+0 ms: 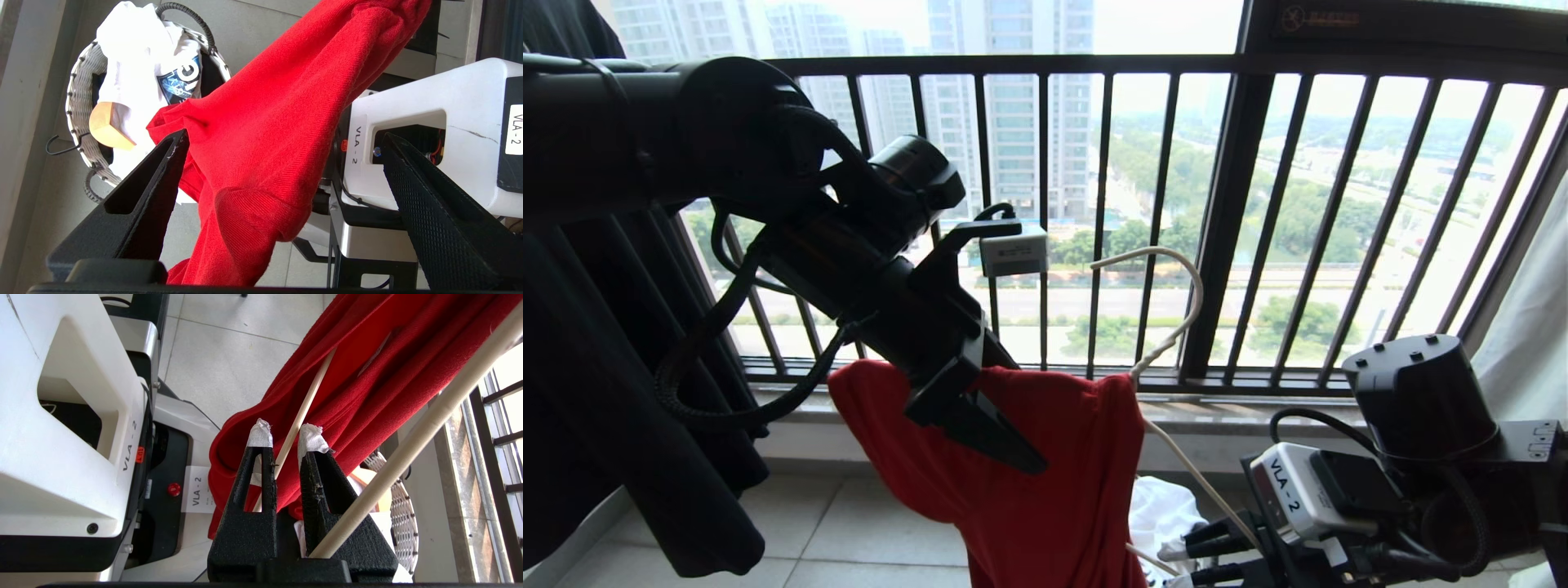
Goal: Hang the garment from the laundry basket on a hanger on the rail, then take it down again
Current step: Hang the clothes on the clothes rack
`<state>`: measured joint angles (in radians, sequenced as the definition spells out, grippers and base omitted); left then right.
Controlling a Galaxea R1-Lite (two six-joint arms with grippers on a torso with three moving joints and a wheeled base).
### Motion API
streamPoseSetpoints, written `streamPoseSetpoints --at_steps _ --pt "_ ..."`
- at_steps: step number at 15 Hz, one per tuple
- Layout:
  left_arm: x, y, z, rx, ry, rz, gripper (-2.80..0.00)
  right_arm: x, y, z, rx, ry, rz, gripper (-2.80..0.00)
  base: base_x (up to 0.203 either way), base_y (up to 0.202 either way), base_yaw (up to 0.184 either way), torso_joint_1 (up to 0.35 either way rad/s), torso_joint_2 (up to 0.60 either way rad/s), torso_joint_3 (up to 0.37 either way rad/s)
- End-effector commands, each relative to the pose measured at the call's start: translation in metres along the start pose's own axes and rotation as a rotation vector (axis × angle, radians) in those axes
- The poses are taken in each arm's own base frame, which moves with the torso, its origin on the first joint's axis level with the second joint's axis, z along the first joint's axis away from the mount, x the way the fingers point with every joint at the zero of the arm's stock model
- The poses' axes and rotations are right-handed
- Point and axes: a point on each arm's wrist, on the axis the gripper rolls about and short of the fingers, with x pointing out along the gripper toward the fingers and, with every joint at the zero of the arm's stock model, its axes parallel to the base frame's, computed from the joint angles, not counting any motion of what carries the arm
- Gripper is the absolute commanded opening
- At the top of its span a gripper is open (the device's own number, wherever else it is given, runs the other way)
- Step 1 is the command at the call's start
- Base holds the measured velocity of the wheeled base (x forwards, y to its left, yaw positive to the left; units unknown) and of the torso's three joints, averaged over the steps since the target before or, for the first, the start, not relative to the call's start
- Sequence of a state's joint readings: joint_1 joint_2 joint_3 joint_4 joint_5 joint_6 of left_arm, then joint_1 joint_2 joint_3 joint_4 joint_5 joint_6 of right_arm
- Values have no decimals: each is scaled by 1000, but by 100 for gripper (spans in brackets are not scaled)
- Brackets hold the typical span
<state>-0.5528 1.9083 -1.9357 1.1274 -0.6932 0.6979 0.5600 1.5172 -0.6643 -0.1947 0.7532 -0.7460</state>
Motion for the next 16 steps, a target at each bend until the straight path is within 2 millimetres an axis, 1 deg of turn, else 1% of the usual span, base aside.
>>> streamPoseSetpoints --at_steps 1,4,5,13,16 --pt "1 -1 0 1 2 -8 0 0 0 0 -5 -4 2 -280 0 0 0 0 0 0" --pt "2 -1 0 0 4 -10 0 0 0 -1 -4 -2 3 -280 0 0 0 0 0 0" --pt "2 -1 0 -1 4 -10 -280 0 0 -1 -4 -2 2 -280 0 0 0 0 0 0" --pt "0 -2 0 2 4 -6 -280 1 -1 -1 -1 -1 3 -280 0 0 0 0 0 0" --pt "2 1 -1 -3 6 -8 -280 2 -6 -4 13 3 -1 -280 0 0 0 0 0 0"
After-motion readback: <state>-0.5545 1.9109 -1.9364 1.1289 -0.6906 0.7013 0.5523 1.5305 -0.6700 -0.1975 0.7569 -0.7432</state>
